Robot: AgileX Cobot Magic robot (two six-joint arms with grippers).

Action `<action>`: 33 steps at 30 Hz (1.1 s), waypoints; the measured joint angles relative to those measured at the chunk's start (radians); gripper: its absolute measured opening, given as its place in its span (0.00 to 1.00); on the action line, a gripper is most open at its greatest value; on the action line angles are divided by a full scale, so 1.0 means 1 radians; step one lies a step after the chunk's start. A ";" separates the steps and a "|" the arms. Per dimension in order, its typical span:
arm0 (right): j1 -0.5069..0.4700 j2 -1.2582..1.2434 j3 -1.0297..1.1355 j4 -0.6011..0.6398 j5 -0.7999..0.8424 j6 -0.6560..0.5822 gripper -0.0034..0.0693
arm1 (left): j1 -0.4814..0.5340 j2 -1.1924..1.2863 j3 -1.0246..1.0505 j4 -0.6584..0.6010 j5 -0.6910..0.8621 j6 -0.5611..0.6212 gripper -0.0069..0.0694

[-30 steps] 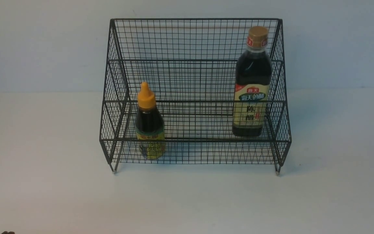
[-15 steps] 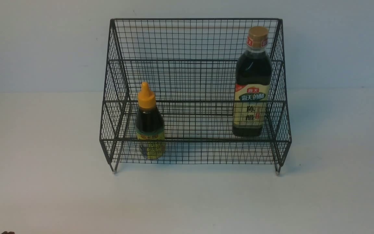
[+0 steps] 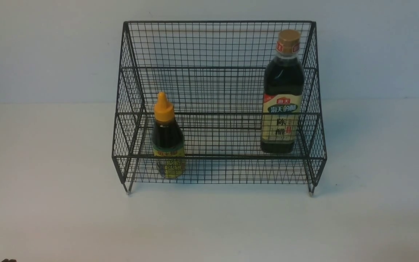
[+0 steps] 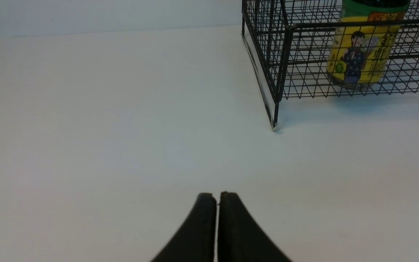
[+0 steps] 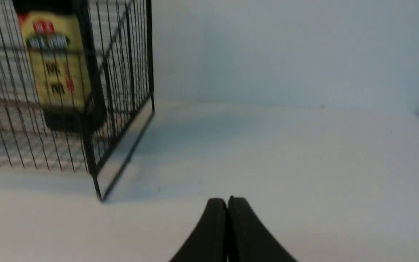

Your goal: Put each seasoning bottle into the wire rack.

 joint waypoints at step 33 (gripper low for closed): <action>0.000 0.000 0.000 0.000 0.011 -0.007 0.03 | 0.000 0.000 0.000 0.000 0.000 0.000 0.08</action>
